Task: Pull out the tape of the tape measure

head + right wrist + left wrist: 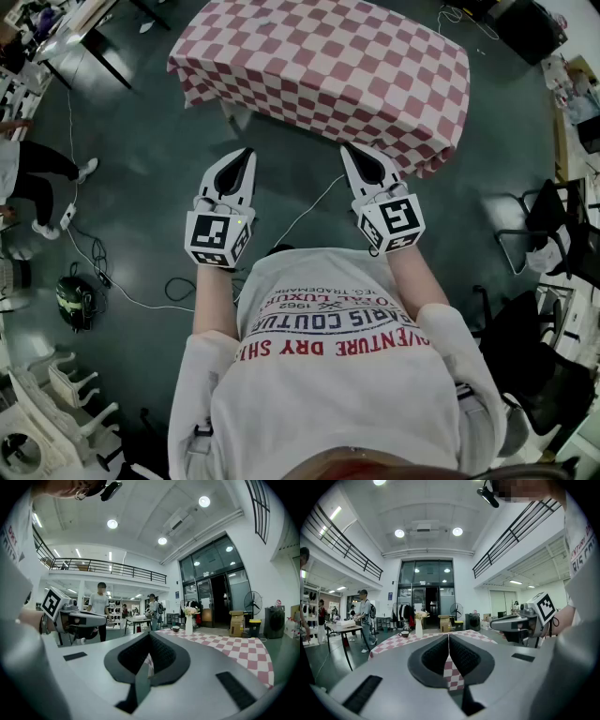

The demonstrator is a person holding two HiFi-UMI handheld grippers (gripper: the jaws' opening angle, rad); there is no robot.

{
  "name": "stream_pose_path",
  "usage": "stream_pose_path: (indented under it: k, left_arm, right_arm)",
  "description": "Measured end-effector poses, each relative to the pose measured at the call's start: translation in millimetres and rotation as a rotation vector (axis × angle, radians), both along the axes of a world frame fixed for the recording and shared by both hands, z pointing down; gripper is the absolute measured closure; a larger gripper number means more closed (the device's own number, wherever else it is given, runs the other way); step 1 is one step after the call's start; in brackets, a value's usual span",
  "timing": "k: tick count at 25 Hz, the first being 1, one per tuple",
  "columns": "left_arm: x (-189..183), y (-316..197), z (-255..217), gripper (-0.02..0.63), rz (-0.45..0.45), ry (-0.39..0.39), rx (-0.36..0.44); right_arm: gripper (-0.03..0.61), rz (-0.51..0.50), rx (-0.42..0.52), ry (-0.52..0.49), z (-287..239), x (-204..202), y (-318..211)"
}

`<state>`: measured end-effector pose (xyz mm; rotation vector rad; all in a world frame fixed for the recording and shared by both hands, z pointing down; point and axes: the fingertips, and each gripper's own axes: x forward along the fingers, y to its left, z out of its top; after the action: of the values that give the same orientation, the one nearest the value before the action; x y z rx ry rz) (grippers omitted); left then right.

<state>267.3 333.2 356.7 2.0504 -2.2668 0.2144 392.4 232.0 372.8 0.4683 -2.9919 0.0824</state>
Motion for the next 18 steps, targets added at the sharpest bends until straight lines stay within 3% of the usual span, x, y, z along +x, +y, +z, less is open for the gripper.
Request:
stream_pose_path:
  k: [14, 18]
  left_arm:
    - [-3.6, -12.8, 9.9, 0.595, -0.008, 0.015, -0.005]
    - [-6.5, -16.2, 12.5, 0.595, -0.025, 0.032, 0.002]
  right_arm:
    - [0.551, -0.008, -0.015, 0.008, 11.1, -2.4, -14.9]
    - [0.549, 0.025, -0.038, -0.034, 9.5, -1.3, -23.7]
